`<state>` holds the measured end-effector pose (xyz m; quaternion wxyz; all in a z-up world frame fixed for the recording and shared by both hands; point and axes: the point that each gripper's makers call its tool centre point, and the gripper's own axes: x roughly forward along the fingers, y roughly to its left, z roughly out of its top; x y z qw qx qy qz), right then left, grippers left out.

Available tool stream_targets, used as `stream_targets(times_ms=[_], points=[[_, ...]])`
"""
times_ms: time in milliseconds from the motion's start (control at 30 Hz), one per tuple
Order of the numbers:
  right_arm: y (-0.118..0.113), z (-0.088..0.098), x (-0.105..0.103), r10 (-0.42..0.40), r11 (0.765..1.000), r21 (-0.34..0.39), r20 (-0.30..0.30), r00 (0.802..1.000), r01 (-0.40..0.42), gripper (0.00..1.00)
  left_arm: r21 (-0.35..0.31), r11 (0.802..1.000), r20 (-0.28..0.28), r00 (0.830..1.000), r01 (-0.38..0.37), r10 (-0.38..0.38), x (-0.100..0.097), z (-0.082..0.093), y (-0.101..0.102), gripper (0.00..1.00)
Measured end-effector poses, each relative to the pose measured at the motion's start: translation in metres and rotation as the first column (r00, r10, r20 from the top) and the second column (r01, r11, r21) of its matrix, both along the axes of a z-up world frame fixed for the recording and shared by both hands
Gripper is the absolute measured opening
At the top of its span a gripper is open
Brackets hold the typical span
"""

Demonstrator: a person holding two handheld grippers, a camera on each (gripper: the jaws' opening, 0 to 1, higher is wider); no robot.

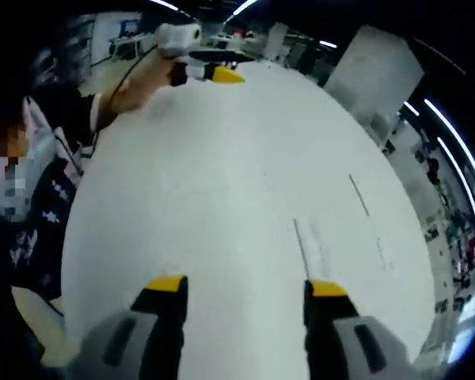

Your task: Locate the socket holder cover, grip the socket holder cover, clip it into the socket holder slot.

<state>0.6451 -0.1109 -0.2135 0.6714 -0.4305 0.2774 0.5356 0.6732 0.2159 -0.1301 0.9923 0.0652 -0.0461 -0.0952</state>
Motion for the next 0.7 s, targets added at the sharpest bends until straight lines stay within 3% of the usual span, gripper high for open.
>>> stream_targets(times_ms=[233,600,700], points=[[-0.003,-0.019,-0.019,0.075,0.99,-0.116,-0.094,0.993,-0.086,0.64,0.003,1.0,-0.003,1.0,0.002,-0.002,0.0,-0.002,-0.002,0.88],[-0.005,-0.042,-0.044,0.14,0.956,-0.226,-0.22,0.965,-0.19,0.65,0.004,1.0,-0.007,1.0,0.001,-0.001,0.002,-0.004,-0.002,0.88],[-0.007,-0.047,-0.046,0.142,0.946,-0.254,-0.231,0.962,-0.201,0.64,0.006,1.0,-0.006,1.0,0.002,-0.002,0.002,-0.004,-0.003,0.88]])
